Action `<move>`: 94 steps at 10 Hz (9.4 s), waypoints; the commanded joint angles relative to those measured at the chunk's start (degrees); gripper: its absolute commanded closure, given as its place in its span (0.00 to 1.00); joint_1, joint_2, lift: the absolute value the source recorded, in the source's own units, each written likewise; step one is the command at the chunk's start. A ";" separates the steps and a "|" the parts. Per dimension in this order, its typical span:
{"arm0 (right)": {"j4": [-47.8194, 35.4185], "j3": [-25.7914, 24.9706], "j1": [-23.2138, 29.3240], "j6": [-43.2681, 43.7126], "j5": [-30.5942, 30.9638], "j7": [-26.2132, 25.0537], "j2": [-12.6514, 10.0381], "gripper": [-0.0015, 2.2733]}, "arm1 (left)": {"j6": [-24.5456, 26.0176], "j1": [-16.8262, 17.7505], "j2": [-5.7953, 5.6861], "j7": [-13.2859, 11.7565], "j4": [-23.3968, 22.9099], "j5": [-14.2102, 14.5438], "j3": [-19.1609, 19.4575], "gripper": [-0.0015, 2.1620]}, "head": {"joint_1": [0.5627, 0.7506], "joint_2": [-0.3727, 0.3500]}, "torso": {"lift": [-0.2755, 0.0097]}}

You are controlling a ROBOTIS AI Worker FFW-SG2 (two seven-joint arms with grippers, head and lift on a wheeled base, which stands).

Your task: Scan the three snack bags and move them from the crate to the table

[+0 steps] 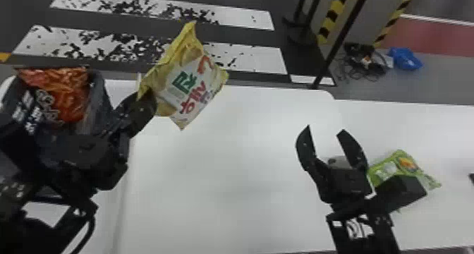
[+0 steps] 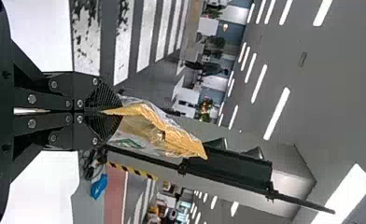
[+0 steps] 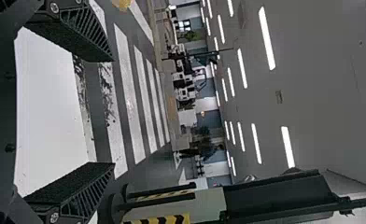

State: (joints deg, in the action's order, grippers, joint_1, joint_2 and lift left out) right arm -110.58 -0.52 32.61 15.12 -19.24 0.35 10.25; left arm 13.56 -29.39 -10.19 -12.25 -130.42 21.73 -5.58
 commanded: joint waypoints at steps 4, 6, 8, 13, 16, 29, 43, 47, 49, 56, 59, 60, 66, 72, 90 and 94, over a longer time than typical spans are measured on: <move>-0.08 -0.19 0.09 0.04 0.07 0.00 -0.15 0.04 | 10.31 6.01 4.30 -5.94 15.72 16.77 1.19 0.99 | 0.70 0.18 | 0.75; -0.08 -0.36 0.35 0.04 0.07 0.00 -0.06 0.04 | 22.79 11.02 7.03 -8.93 22.58 19.05 0.13 0.99 | 0.70 0.15 | 0.75; -0.08 -0.63 0.62 0.39 0.07 0.00 -0.15 0.04 | 24.54 14.98 8.61 -9.72 29.87 17.56 -4.70 0.99 | 0.70 0.04 | 0.75; 0.54 -1.24 0.88 1.45 -0.63 0.09 -0.06 0.04 | 21.20 16.91 9.93 -8.66 35.06 10.97 -6.63 0.34 | 0.70 0.03 | 0.75; 0.45 -1.07 0.97 1.45 -0.63 0.18 -0.06 0.04 | 20.68 16.56 9.49 -6.91 32.33 4.72 -6.28 0.02 | 0.70 0.03 | 0.75; -0.96 -0.54 3.52 -1.54 0.43 2.20 0.47 0.03 | -6.22 1.88 2.02 9.00 11.59 -13.20 -2.94 0.01 | 0.70 0.17 | 0.75; -1.13 23.10 -0.17 -31.60 30.05 -0.87 4.16 0.04 | -4.99 -7.43 -0.27 0.83 6.67 0.07 20.17 0.01 | 0.70 0.95 | 0.75; 0.10 35.06 -6.15 -43.38 42.53 -9.14 6.45 0.04 | -4.46 -7.52 -0.44 -0.49 7.81 0.86 20.35 0.01 | 0.70 1.00 | 0.75; 0.71 41.21 -8.96 -51.64 49.03 -14.06 6.88 0.04 | -3.58 -6.82 -1.59 -0.75 7.99 1.30 19.29 0.01 | 0.70 1.00 | 0.75; 6.43 49.12 -20.57 -66.05 52.37 -16.61 1.70 0.04 | -2.70 -6.20 -3.17 -1.90 8.69 1.56 17.71 0.01 | 0.70 0.98 | 0.75; 9.86 50.53 -23.03 -65.88 51.49 -15.99 -0.15 0.04 | -2.70 -6.55 -3.96 -2.07 8.86 2.35 18.42 0.01 | 0.70 1.00 | 0.75; 12.05 50.88 -24.43 -64.82 51.05 -15.90 -0.50 0.04 | -2.70 -6.55 -4.05 -2.07 8.78 2.53 18.50 0.01 | 0.70 1.00 | 0.75; 23.04 52.72 -31.73 -69.04 51.40 -13.97 -2.26 0.48 | -1.47 -6.55 -4.31 -2.78 9.30 3.58 19.12 0.01 | 0.70 1.00 | 0.75; -0.52 40.77 -24.70 -67.46 47.62 -7.29 1.61 0.99 | -0.94 -6.47 -4.31 -3.30 9.22 3.67 19.03 0.01 | 0.70 0.99 | 0.75; 16.45 -21.19 -32.08 -83.28 -17.85 18.11 3.81 0.00 | 3.63 -6.91 -3.78 0.83 1.31 0.33 13.14 0.01 | 0.70 0.46 | 0.75; -4.65 -17.68 -19.51 -66.41 -5.02 20.92 2.31 0.05 | 3.63 -6.91 -3.78 1.18 1.04 -1.08 11.47 0.01 | 0.70 0.34 | 0.75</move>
State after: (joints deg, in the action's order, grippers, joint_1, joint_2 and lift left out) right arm -111.46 -18.72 10.75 -52.27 -24.82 21.28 13.01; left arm 17.19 -36.30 -13.96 -11.06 -129.37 20.71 5.95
